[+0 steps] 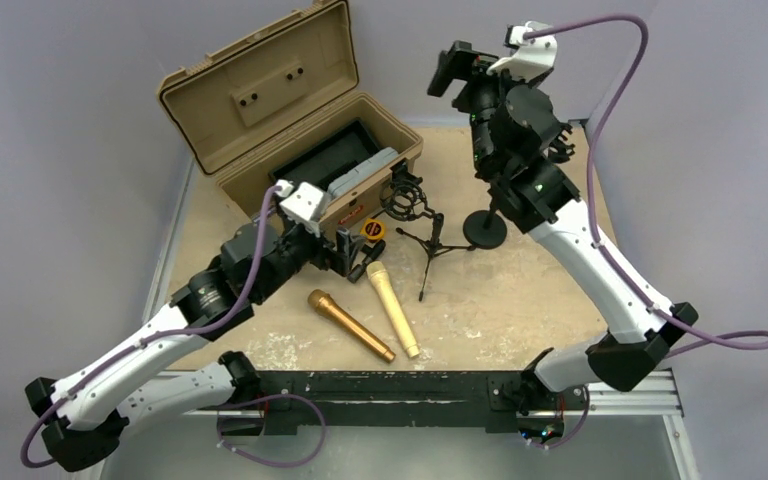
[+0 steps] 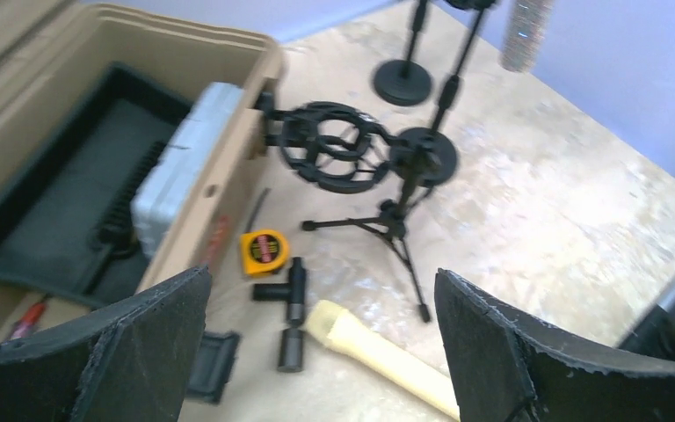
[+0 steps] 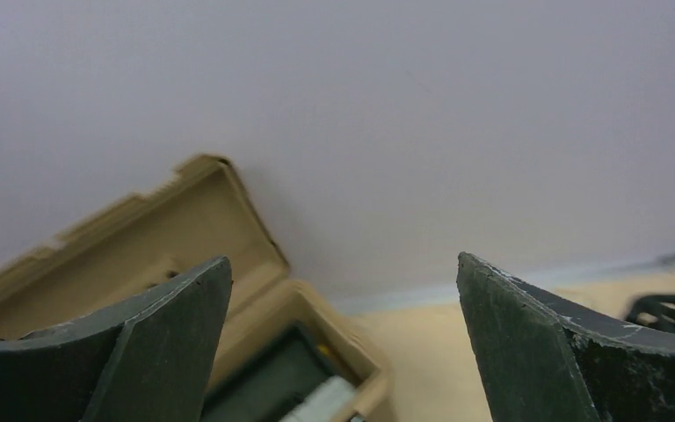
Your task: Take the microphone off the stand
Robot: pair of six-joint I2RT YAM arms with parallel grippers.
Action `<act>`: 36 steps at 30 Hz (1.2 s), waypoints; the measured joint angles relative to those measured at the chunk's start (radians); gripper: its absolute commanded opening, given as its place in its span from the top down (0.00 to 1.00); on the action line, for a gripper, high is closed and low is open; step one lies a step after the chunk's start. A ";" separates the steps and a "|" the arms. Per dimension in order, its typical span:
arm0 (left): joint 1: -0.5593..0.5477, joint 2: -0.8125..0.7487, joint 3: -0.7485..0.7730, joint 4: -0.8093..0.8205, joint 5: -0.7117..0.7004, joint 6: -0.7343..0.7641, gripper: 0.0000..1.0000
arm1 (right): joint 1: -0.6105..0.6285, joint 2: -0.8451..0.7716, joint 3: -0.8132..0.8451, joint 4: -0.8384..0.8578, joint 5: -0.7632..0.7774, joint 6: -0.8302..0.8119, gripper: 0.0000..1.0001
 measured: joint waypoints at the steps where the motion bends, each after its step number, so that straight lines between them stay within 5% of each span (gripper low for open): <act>1: 0.000 0.020 0.000 0.009 0.043 -0.002 0.05 | -0.031 0.002 -0.001 -0.062 0.006 0.001 0.03; 13: 0.000 0.268 0.078 0.212 0.428 -0.093 0.05 | -0.329 -0.198 -0.084 -0.297 0.039 0.023 0.01; 26: 0.096 0.716 0.404 0.543 0.634 -0.158 0.04 | -0.375 -0.109 -0.188 -0.370 -0.112 0.075 0.07; 36: 0.185 1.077 0.670 0.647 0.843 -0.166 0.04 | -0.377 -0.132 -0.201 -0.431 -0.127 0.113 0.10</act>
